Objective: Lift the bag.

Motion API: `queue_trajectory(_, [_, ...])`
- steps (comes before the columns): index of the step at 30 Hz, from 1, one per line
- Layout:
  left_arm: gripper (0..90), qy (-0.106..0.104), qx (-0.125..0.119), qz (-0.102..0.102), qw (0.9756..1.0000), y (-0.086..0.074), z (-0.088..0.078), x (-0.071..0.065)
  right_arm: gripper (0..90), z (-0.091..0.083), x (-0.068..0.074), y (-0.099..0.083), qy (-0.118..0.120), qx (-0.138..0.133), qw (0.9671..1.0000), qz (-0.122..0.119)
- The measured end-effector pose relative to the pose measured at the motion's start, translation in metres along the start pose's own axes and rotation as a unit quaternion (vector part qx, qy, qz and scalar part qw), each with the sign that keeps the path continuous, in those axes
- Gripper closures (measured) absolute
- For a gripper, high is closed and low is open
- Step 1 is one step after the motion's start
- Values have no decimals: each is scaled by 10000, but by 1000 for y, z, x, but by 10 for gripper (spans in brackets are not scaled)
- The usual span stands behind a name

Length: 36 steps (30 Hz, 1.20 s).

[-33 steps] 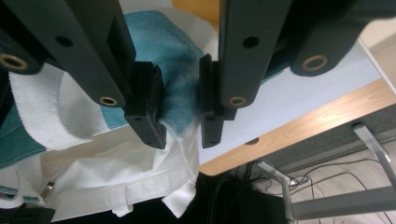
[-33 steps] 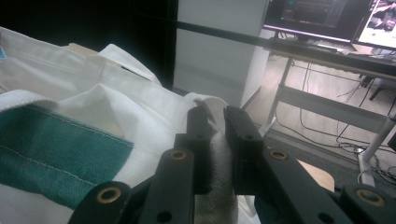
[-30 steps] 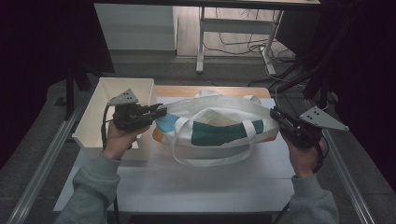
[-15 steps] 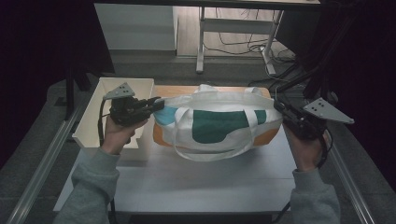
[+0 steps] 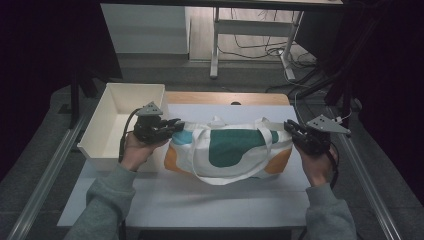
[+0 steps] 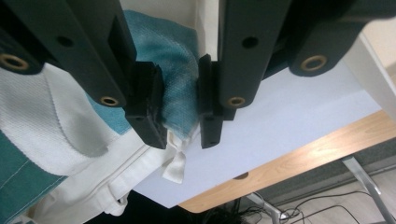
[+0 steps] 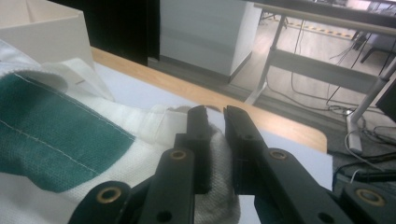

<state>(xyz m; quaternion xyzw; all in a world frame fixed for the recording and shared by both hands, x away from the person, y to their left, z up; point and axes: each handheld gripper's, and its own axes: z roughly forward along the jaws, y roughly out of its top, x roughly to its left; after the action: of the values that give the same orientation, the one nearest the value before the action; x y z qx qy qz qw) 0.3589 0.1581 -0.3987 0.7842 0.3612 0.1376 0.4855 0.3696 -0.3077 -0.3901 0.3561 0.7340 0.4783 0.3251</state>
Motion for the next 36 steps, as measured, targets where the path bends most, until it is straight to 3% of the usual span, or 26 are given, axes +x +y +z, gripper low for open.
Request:
queue_trajectory(17, [684,-2,194,-114,9997,-9,8,4,799,6,3,-5,132,178,9998,-21])
queue_trajectory(20, [628,27,155,-153,9998,-9,7,4,790,8,2,-6,136,208,9997,-12])
queue_trajectory(22, [507,87,53,-131,9999,-8,4,2,689,5,2,-5,90,113,9999,9])
queue_trajectory(24, [415,143,-103,-103,9998,-7,-3,-2,500,0,4,-1,-37,-51,10000,28])
queue_trajectory(26, [350,161,-217,-75,9996,-6,-11,-4,420,-7,6,2,23,-119,9999,88])
queue_trajectory(29, [323,92,-230,-62,9997,-8,-21,-7,347,-17,11,3,283,-100,9995,138])
queue_trajectory(32, [304,40,-186,41,9998,-14,-28,-11,326,-26,16,-2,543,-60,9984,120])
queue_trajectory(36, [281,-11,-144,78,9999,-23,-35,-13,315,-34,15,-13,790,-73,9963,314])
